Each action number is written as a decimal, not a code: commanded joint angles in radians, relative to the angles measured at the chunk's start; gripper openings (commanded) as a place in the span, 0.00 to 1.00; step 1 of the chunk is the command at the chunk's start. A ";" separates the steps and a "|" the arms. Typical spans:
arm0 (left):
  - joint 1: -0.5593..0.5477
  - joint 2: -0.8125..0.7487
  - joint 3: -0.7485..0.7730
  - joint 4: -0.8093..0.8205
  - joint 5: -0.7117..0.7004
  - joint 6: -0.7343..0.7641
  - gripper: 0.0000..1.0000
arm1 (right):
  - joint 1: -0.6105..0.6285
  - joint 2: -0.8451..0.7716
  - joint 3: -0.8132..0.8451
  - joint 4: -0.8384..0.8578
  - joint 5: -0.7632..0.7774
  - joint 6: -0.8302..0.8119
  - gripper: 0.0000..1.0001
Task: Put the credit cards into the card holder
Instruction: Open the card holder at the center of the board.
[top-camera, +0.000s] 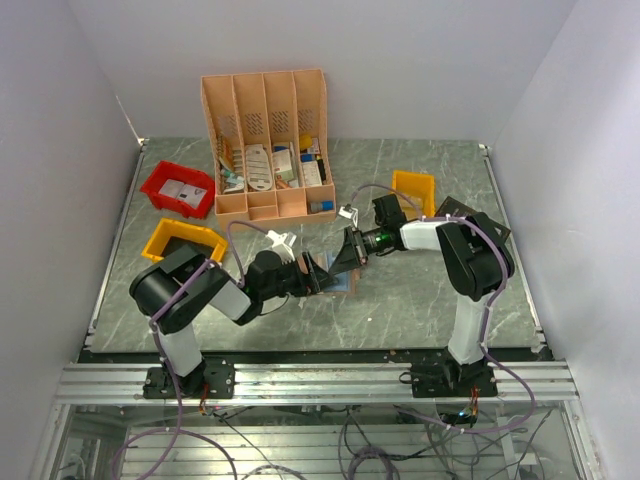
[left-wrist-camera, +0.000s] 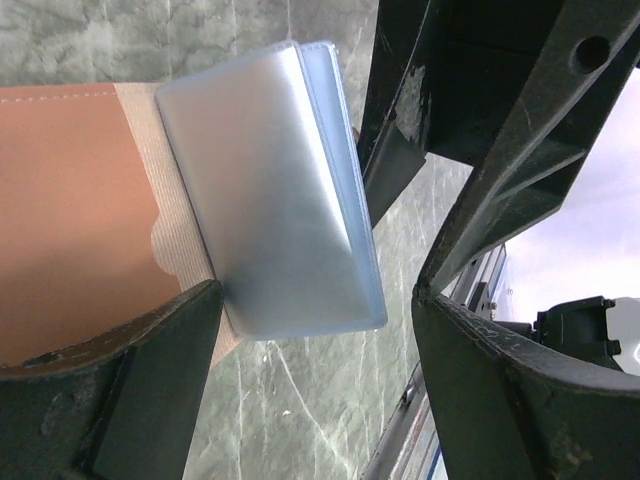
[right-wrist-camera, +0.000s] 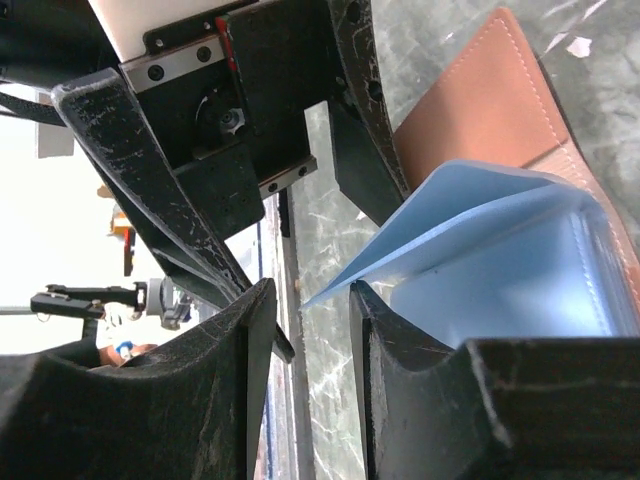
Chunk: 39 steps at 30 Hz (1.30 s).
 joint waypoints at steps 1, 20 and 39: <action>-0.002 -0.017 -0.019 0.024 0.012 0.014 0.88 | 0.027 -0.024 -0.014 0.094 -0.050 0.083 0.36; -0.004 -0.534 0.048 -0.750 -0.280 0.192 0.73 | 0.087 0.116 0.188 -0.183 0.080 -0.110 0.36; -0.089 -0.263 0.182 -0.433 -0.066 0.196 0.27 | 0.043 0.064 0.224 -0.328 0.112 -0.256 0.38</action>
